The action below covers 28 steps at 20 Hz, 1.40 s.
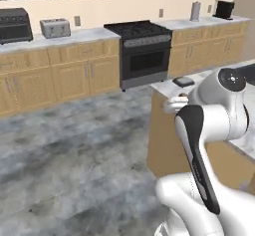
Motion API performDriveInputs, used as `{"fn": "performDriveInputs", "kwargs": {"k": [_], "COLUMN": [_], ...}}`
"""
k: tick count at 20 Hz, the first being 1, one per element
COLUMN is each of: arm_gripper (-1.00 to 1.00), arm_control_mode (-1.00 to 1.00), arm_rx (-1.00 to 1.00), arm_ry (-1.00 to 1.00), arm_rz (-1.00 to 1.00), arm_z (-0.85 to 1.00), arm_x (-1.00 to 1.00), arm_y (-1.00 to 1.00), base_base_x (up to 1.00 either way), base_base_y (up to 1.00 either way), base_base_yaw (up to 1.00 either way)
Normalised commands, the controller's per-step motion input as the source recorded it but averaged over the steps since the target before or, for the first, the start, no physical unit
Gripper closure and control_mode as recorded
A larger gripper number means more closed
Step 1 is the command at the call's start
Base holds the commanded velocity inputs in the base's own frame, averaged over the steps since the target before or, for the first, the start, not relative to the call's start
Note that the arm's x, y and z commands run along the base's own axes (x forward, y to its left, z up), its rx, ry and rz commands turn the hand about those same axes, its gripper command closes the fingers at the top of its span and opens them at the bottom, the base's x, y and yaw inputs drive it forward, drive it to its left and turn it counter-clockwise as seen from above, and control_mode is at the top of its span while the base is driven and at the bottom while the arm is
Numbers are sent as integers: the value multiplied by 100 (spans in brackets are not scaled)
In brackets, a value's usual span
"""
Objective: Take the chicken drumstick from the fridge and place it on the digital scale on the counter by the fridge. Wait a few seconds for a reading, then move it to the plate on the dining counter.
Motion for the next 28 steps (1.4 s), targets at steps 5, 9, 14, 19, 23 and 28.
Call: {"fn": "performDriveInputs", "kwargs": {"k": [5,9,14,19,23,28], "arm_gripper": [100,100,100,100,100,100], "arm_control_mode": [100,100,100,100,100,100], "arm_rx": [0,0,0,0,0,0], "arm_ry": [0,0,0,0,0,0], "arm_rz": [0,0,0,0,0,0], "arm_z": [0,0,0,0,0,0], "arm_x": [0,0,0,0,0,0], "arm_y": [0,0,0,0,0,0], "base_base_x": [100,100,90,62,51,29], "base_base_y": [44,70,69,66,51,34], "base_base_yaw": [-42,-48,-51,-56,-62,-67]}}
